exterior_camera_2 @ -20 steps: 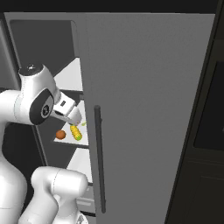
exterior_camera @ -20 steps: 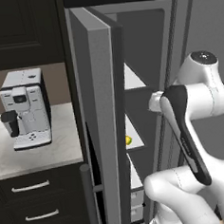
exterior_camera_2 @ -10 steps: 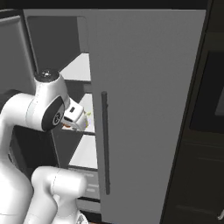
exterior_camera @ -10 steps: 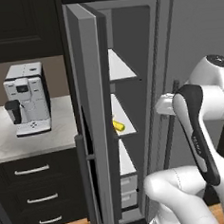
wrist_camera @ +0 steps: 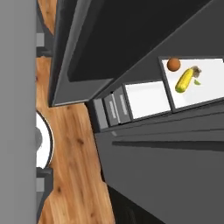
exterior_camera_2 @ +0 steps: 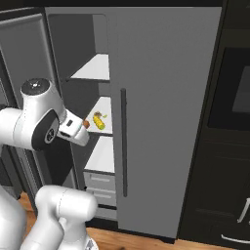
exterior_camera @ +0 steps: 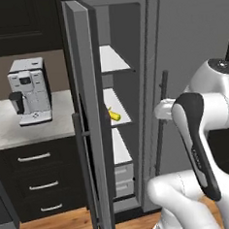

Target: Take the lemon wedge and mushroom from the highest rack and move them to the second highest rack where the corn and tangerine are located, to maximize freezer space. Close the freezer door after rearranging.

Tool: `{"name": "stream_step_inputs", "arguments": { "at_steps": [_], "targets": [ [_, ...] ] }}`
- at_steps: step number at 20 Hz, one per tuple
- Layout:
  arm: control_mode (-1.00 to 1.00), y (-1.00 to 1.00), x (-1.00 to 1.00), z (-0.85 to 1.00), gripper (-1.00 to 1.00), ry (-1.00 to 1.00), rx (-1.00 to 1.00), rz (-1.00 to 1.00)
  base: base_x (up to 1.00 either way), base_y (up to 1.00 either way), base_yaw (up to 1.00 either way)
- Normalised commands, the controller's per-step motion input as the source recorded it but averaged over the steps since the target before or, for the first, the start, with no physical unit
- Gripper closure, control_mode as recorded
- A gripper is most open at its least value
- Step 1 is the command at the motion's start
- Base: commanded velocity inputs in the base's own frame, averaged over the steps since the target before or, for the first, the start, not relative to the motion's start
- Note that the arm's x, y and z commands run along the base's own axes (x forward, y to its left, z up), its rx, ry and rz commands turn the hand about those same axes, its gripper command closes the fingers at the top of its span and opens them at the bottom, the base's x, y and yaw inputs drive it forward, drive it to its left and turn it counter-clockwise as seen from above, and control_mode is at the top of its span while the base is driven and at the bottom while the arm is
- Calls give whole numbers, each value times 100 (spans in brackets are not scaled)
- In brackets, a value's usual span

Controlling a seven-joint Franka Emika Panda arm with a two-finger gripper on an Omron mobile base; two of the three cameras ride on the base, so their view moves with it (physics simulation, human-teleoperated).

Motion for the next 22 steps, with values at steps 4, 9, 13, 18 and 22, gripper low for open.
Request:
{"name": "stream_step_inputs", "arguments": {
  "at_steps": [4,9,13,18,22],
  "targets": [
    [-100,100,-42,53,-100,-17,-30,0,0,0,0],
    [-100,100,-57,39,-100,-14,-27,-1,0,0,0],
    [-100,100,-58,26,-100,-11,-13,-4,0,0,0],
    [-100,100,-40,15,-100,-18,-9,-4,0,0,0],
    [-100,100,29,0,-100,-26,-16,-7,0,0,0]
  ]
}}
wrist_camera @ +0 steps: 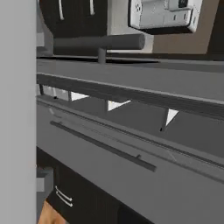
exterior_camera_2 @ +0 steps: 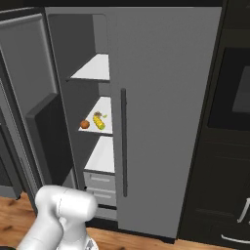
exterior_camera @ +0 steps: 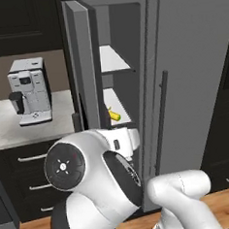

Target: Take the lemon wedge and mushroom from the highest rack and move them to the second highest rack where the corn and tangerine are located, to maximize freezer space. Close the freezer door after rearranging.

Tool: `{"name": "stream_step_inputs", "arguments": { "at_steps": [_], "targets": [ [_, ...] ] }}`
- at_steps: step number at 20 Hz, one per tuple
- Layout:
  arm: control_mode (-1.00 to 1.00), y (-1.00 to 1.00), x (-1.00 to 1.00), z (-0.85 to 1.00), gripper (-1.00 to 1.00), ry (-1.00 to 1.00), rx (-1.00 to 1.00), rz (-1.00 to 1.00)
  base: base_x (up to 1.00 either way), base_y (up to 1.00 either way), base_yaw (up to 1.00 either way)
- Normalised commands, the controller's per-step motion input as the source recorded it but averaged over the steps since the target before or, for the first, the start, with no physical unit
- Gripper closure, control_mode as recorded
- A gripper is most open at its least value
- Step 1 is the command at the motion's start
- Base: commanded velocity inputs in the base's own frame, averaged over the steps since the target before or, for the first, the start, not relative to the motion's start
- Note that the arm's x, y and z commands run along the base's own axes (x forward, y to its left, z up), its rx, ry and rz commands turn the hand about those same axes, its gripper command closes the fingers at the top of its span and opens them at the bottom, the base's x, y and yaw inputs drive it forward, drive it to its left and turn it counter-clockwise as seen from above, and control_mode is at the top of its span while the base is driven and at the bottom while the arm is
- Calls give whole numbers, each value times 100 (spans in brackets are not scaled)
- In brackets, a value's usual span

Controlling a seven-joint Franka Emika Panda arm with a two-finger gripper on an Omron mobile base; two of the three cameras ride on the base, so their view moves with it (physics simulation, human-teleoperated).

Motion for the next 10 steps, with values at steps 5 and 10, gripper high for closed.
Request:
{"name": "stream_step_inputs", "arguments": {
  "at_steps": [5,10],
  "targets": [
    [-100,96,90,-26,-100,-22,-18,-8,0,0,0],
    [-100,79,100,-53,-100,-9,-12,-10,0,0,0]
  ]
}}
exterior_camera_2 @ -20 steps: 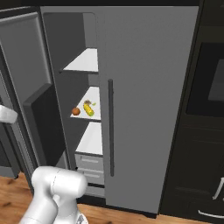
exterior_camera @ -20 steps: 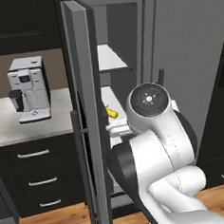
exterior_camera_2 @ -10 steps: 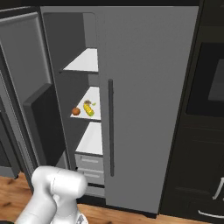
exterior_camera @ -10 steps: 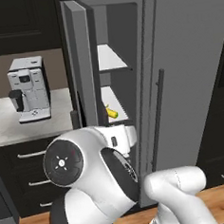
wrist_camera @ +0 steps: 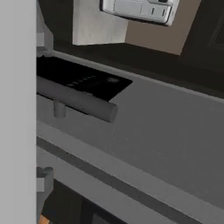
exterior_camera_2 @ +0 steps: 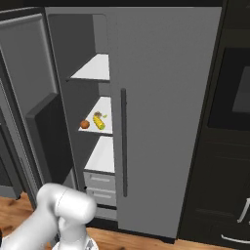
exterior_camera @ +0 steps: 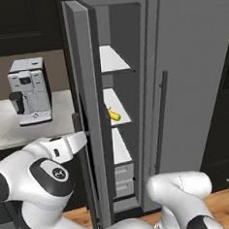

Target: Take the lemon wedge and mushroom from the highest rack and move them to the second highest rack where the corn and tangerine are located, to maximize freezer space. Close the freezer door after rearranging.

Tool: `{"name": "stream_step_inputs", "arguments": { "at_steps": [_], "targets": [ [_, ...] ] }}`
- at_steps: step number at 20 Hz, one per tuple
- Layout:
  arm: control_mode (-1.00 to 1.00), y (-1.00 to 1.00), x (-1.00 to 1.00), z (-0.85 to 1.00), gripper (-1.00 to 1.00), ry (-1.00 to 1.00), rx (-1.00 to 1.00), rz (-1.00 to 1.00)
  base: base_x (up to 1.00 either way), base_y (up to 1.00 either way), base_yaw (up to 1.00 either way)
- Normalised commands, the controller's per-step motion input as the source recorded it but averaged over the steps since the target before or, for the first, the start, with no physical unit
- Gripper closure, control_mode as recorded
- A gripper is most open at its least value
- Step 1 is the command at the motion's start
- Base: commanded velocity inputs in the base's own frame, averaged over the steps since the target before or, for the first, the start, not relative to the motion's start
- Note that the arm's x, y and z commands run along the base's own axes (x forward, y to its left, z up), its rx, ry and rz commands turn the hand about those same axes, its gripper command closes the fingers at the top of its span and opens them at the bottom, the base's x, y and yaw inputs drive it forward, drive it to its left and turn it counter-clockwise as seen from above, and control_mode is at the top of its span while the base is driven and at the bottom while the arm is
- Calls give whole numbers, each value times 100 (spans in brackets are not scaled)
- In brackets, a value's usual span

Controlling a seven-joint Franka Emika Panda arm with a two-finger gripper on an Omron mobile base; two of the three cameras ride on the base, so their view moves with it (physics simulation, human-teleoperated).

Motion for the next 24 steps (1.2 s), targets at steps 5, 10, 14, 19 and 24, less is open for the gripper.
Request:
{"name": "stream_step_inputs", "arguments": {
  "at_steps": [5,10,14,19,24],
  "targets": [
    [-100,21,87,-35,-100,-6,-2,-6,0,0,0],
    [-100,-13,66,-5,-100,-3,0,-4,0,0,0],
    [-100,-48,37,0,-100,-1,0,-6,0,0,0],
    [-100,-81,1,0,-100,-5,0,-1,0,0,0],
    [-100,-100,0,0,-100,-10,0,0,0,0,0]
  ]
}}
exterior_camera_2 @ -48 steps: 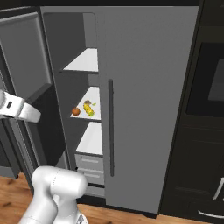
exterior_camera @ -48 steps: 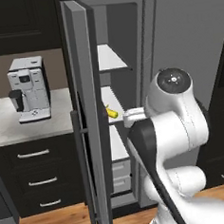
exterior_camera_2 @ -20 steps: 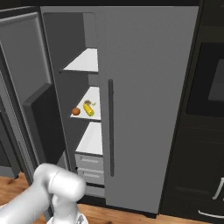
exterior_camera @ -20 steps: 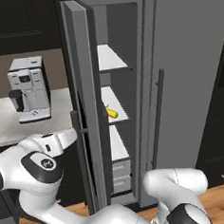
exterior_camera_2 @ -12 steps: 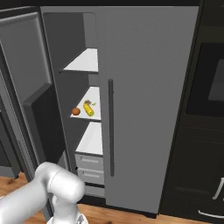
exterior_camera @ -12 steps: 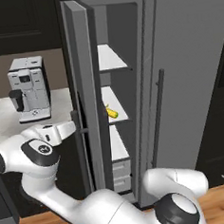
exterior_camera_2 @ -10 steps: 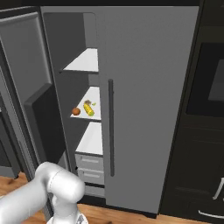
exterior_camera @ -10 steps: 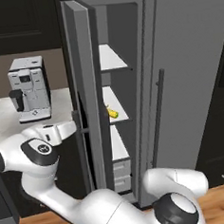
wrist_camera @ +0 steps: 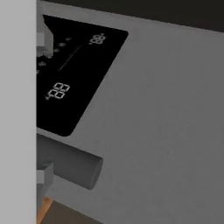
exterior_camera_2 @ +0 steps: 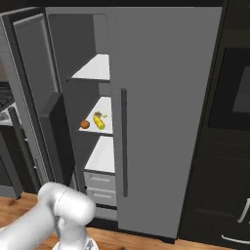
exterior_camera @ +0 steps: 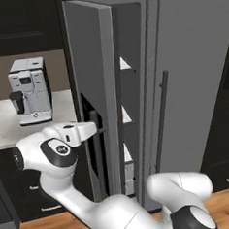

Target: Take the lemon wedge and mushroom from the highest rack and move them to the second highest rack where the corn and tangerine are located, to maximize freezer space. Close the freezer door after rearranging.

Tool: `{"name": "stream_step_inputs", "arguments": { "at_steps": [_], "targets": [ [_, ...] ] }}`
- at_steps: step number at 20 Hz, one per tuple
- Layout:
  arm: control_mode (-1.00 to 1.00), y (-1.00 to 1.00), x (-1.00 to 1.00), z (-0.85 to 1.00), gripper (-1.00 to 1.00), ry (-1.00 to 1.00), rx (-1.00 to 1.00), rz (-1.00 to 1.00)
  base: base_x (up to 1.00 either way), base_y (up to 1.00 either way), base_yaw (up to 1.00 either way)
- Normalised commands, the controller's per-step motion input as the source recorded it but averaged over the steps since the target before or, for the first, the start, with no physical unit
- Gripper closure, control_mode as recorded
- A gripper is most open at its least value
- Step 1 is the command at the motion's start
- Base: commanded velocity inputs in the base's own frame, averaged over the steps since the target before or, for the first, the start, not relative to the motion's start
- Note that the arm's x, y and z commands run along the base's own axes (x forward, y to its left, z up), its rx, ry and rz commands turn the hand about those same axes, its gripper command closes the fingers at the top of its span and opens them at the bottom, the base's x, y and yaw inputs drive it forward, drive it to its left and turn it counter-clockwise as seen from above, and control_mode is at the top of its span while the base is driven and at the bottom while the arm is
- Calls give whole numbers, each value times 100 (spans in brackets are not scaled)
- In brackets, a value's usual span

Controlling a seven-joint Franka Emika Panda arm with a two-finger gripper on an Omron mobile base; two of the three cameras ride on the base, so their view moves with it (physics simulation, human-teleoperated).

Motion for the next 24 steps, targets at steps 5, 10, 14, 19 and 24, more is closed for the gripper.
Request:
{"name": "stream_step_inputs", "arguments": {
  "at_steps": [5,10,14,19,24],
  "targets": [
    [-100,-100,0,4,-100,-11,0,0,0,0,0],
    [-100,-100,3,19,-100,-8,1,0,0,0,0],
    [-100,-100,38,22,-100,-3,5,0,0,0,0],
    [-100,-100,88,12,-100,0,11,3,0,0,0],
    [-100,-100,100,0,-100,0,19,13,0,0,0]
  ]
}}
